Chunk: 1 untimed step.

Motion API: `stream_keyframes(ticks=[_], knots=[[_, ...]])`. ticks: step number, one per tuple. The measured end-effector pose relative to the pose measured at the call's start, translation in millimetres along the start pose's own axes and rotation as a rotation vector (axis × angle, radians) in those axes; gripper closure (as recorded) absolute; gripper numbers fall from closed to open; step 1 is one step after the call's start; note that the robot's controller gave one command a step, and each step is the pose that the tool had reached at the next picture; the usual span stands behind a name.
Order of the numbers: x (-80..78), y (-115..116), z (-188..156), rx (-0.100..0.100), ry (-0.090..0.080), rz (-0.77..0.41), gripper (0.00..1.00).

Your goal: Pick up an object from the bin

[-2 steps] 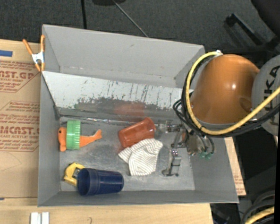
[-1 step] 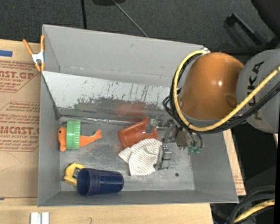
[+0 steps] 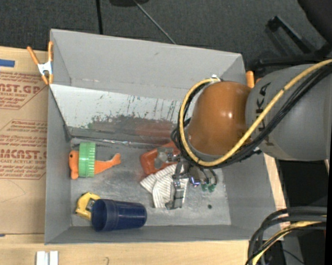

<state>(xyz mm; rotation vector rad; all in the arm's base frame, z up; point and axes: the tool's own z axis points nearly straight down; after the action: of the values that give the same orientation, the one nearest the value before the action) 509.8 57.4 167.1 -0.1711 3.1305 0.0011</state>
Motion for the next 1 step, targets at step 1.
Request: stream_keyframes(ticks=[1], knots=[[-3.0,3.4,14.4,0.000,0.004,-0.023,0.00]])
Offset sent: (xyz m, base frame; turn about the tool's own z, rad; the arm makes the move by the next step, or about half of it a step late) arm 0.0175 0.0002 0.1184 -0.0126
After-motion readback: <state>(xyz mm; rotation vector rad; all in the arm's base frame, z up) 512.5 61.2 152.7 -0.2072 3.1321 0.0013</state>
